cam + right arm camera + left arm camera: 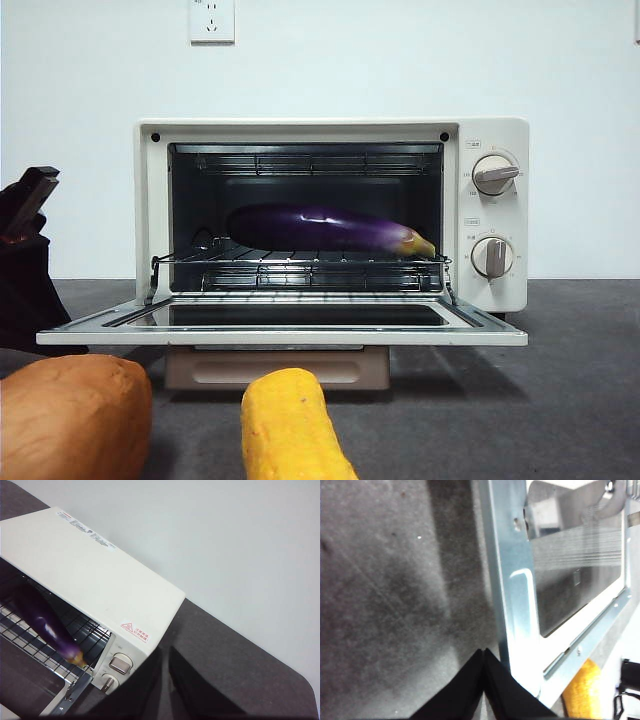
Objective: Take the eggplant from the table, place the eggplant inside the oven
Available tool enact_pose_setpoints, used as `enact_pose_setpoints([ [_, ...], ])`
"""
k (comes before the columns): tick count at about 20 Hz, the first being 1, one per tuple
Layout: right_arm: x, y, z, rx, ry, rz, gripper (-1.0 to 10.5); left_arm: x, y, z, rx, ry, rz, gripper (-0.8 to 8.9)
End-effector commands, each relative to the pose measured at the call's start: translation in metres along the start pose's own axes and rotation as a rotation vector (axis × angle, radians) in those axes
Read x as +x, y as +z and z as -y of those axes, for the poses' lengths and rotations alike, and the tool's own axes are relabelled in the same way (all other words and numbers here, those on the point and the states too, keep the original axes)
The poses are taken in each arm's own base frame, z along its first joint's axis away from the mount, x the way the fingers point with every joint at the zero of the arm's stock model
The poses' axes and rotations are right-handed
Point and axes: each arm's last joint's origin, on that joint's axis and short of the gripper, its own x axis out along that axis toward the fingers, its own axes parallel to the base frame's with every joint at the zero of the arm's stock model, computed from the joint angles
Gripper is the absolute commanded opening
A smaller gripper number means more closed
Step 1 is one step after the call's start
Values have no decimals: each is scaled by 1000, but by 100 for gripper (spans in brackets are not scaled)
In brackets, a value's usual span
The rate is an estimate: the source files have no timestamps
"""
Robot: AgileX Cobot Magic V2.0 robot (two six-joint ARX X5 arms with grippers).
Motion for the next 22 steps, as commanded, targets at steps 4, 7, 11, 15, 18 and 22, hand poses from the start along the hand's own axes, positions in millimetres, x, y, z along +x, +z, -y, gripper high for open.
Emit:
enact_pose_setpoints([
  [4,-3,5,2,24,2,18,4,6,0,2,25,-65,-23,6],
  [7,-3,4,2,23,2,17,4,4,1,2,22,-123,-15,6],
  [11,-3,3,1,15,3,7,4,-1,3,2,24,-256,14,6],
  [15,-3,2,1,8,4,-1,4,-11,11,4,32,-384,47,6],
  [18,-3,2,1,7,5,-4,4,-21,28,9,56,-425,86,6],
  [22,-3,0,1,4,10,-23,4,-41,67,27,129,-424,173,6],
])
